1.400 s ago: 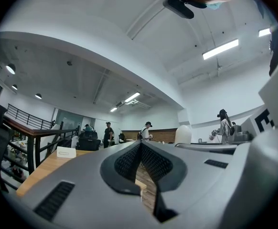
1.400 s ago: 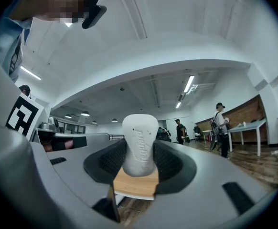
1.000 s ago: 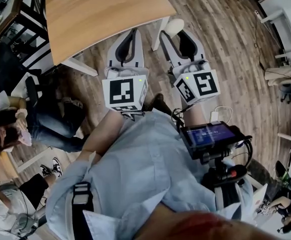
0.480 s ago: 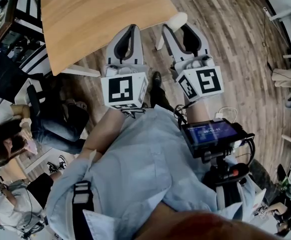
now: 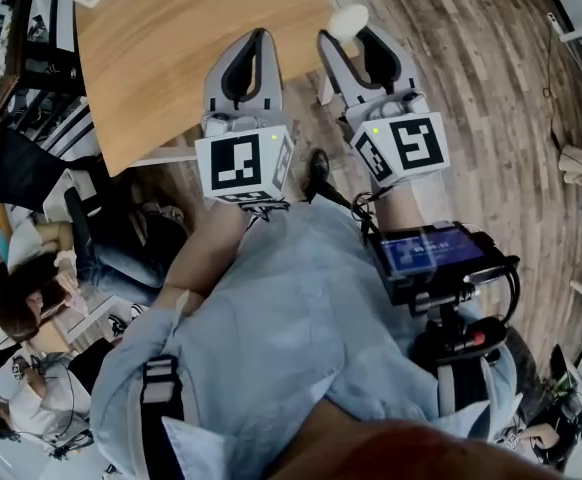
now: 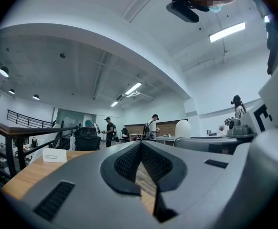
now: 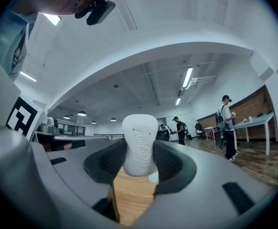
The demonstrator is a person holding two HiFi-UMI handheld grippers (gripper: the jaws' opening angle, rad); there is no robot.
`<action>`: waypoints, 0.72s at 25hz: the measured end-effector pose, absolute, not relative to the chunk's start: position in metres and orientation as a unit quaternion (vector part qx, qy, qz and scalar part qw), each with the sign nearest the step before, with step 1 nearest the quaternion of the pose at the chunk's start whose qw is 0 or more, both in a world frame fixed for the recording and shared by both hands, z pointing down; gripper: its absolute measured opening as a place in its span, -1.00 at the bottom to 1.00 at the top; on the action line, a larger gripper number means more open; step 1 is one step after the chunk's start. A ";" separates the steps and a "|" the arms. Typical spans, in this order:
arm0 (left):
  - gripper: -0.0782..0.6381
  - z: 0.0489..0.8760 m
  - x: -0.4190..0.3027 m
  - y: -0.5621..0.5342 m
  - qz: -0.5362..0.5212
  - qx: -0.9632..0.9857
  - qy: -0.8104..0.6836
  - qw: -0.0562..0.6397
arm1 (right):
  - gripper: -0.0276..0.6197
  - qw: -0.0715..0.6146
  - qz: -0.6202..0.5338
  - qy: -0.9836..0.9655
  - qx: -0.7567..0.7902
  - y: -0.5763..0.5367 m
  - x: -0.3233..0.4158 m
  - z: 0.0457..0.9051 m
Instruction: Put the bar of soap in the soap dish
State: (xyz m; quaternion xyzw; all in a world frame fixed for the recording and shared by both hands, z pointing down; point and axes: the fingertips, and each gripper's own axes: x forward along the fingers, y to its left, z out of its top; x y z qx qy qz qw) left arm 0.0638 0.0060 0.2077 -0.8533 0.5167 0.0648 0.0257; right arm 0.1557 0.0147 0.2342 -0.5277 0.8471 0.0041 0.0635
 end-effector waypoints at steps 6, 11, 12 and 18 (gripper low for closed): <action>-0.76 0.195 0.075 -0.036 0.063 -0.849 0.523 0.042 | -0.33 0.069 0.007 0.857 -0.510 -0.034 0.159 0.229; -0.76 0.198 0.070 -0.056 0.065 -0.841 0.536 0.039 | -0.33 0.064 0.002 0.863 -0.501 -0.061 0.158 0.233; -0.76 0.198 0.068 -0.054 0.067 -0.839 0.539 0.038 | -0.33 0.063 0.003 0.864 -0.500 -0.061 0.157 0.233; -0.76 0.198 0.050 -0.057 0.082 -0.823 0.561 0.031 | -0.33 0.049 0.011 0.874 -0.483 -0.065 0.143 0.231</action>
